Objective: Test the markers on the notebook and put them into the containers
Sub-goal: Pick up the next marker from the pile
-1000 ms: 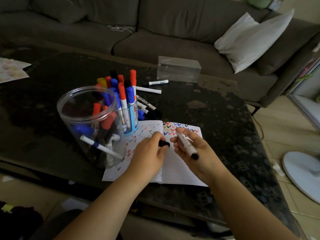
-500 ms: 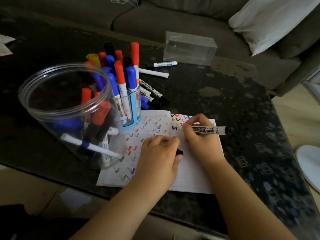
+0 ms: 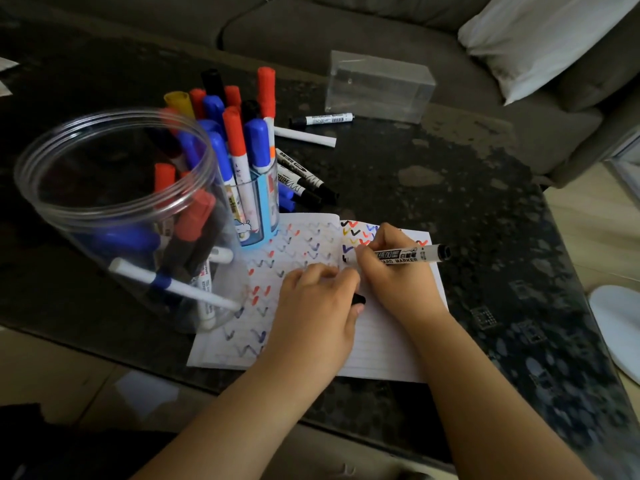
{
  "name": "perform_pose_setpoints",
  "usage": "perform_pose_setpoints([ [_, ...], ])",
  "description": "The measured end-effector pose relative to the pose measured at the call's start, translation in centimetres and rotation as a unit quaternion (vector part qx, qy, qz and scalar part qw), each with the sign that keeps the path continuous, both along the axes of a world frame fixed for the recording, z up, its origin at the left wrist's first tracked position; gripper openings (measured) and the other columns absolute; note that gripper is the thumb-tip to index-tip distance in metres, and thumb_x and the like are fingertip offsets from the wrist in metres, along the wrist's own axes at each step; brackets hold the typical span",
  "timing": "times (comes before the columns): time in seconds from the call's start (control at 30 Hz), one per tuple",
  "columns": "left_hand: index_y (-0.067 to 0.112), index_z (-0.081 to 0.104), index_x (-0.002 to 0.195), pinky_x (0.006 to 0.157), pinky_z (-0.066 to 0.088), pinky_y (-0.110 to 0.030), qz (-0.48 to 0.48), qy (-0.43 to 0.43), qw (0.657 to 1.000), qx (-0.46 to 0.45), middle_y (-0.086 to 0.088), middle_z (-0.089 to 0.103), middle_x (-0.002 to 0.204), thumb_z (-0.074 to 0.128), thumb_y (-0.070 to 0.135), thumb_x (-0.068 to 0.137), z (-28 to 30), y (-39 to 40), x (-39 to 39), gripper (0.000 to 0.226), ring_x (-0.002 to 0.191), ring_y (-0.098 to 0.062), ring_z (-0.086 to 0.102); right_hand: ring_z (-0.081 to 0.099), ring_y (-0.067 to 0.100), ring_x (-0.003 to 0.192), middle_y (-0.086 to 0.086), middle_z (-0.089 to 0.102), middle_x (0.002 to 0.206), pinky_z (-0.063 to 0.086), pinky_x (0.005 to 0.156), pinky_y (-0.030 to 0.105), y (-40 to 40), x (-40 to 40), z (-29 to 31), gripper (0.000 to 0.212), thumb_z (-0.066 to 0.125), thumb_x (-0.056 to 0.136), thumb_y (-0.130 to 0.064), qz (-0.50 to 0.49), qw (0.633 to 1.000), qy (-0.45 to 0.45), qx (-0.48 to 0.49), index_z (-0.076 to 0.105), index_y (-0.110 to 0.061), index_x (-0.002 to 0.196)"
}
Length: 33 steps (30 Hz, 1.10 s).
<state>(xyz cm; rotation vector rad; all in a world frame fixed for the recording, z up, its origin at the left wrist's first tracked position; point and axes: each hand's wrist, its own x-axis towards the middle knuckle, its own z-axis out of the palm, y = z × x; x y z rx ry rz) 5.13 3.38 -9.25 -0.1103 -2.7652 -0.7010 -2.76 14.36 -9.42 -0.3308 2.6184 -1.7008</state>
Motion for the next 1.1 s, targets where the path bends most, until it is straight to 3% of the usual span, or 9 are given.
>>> perform_pose_setpoints([
  [0.17, 0.017, 0.062, 0.088, 0.075, 0.047, -0.038, 0.006, -0.009, 1.0, -0.002, -0.004, 0.065, 0.088, 0.078, 0.021, 0.07, 0.1, 0.1, 0.2, 0.024, 0.087, -0.024, 0.059, 0.038, 0.002, 0.048, -0.005, 0.042, 0.054, 0.032, 0.048, 0.013, 0.0, 0.0, 0.2, 0.028, 0.058, 0.086, -0.005, -0.035, 0.999, 0.018, 0.008, 0.041, -0.008, 0.065],
  [0.37, 0.026, 0.048, 0.118, 0.098, 0.028, -0.028, -0.002, -0.038, 0.999, 0.017, 0.005, 0.049, 0.123, 0.047, 0.034, 0.094, 0.9, -0.1, 0.3, 0.025, 0.118, -0.015, 0.037, 0.039, 0.004, 0.05, 0.0, 0.044, 0.056, 0.035, 0.053, 0.021, 0.2, -0.1, 0.2, 0.027, 0.059, 0.087, -0.013, -0.068, 0.997, -0.003, -0.021, 0.042, -0.011, 0.066],
  [0.43, 0.028, 0.048, 0.114, 0.097, 0.031, -0.027, 0.005, -0.054, 0.997, 0.047, 0.007, 0.051, 0.119, 0.046, 0.036, 0.094, 0.9, -0.2, 0.0, 0.022, 0.114, -0.013, 0.04, 0.044, 0.008, 0.053, 0.002, 0.05, 0.056, 0.038, 0.056, 0.029, 0.6, -0.1, 0.4, 0.026, 0.058, 0.089, -0.018, -0.082, 0.994, -0.031, -0.068, 0.046, -0.011, 0.067],
  [0.5, 0.028, 0.051, 0.107, 0.089, 0.038, -0.024, 0.024, -0.061, 0.99, 0.122, 0.008, 0.056, 0.109, 0.05, 0.036, 0.092, 1.1, -0.3, -0.3, 0.016, 0.106, -0.011, 0.047, 0.041, 0.005, 0.047, -0.006, 0.048, 0.05, 0.035, 0.053, 0.024, 1.0, 0.0, 1.0, 0.028, 0.057, 0.092, -0.019, -0.09, 0.984, -0.073, -0.135, 0.047, -0.014, 0.067],
  [0.6, 0.029, 0.054, 0.103, 0.074, 0.038, -0.01, 0.059, -0.102, 0.951, 0.286, 0.015, 0.056, 0.1, 0.052, 0.031, 0.093, 1.9, -0.4, -0.3, 0.011, 0.097, -0.002, 0.05, 0.032, 0.006, 0.047, -0.008, 0.041, 0.048, 0.028, 0.048, 0.022, 1.8, 1.2, 2.8, 0.021, 0.057, 0.093, -0.018, -0.075, 0.965, -0.123, -0.217, 0.05, -0.011, 0.074],
  [0.73, 0.033, 0.056, 0.093, 0.088, 0.048, -0.027, 0.097, -0.155, 0.869, 0.46, 0.019, 0.063, 0.093, 0.053, 0.028, 0.093, 3.2, -0.1, 0.6, 0.006, 0.09, 0.003, 0.057, 0.035, 0.006, 0.048, -0.001, 0.045, 0.051, 0.029, 0.046, 0.02, 2.8, 4.5, 5.6, 0.015, 0.055, 0.093, -0.011, -0.032, 0.961, -0.112, -0.252, 0.053, -0.006, 0.078],
  [0.87, 0.024, 0.062, 0.092, 0.091, 0.048, -0.03, 0.087, -0.171, 0.761, 0.62, 0.014, 0.073, 0.078, 0.05, 0.014, 0.095, 4.6, 0.2, 2.0, 0.016, 0.093, -0.01, 0.067, 0.036, 0.007, 0.046, 0.002, 0.046, 0.051, 0.03, 0.043, 0.018, 3.6, 7.2, 7.6, 0.024, 0.046, 0.096, -0.009, -0.024, 0.959, -0.103, -0.263, 0.053, -0.005, 0.074],
  [1.0, 0.018, 0.065, 0.092, 0.096, 0.048, -0.037, 0.046, -0.161, 0.757, 0.632, 0.004, 0.074, 0.08, 0.05, 0.008, 0.094, 6.6, 0.4, 4.5, 0.017, 0.087, -0.014, 0.069, 0.04, 0.007, 0.047, -0.002, 0.048, 0.048, 0.034, 0.049, 0.022, 3.9, 9.5, 9.4, 0.03, 0.048, 0.096, -0.011, -0.017, 0.967, -0.086, -0.238, 0.047, -0.012, 0.065],
  [1.1, 0.017, 0.064, 0.095, 0.091, 0.05, -0.03, 0.007, -0.165, 0.775, 0.611, 0.002, 0.074, 0.083, 0.048, 0.009, 0.095, 8.3, 0.4, 6.6, 0.018, 0.085, -0.012, 0.069, 0.039, 0.008, 0.047, -0.003, 0.046, 0.046, 0.033, 0.051, 0.024, 3.9, 10.9, 10.4, 0.028, 0.049, 0.095, -0.01, 0.007, 0.973, -0.07, -0.222, 0.045, -0.009, 0.067],
])
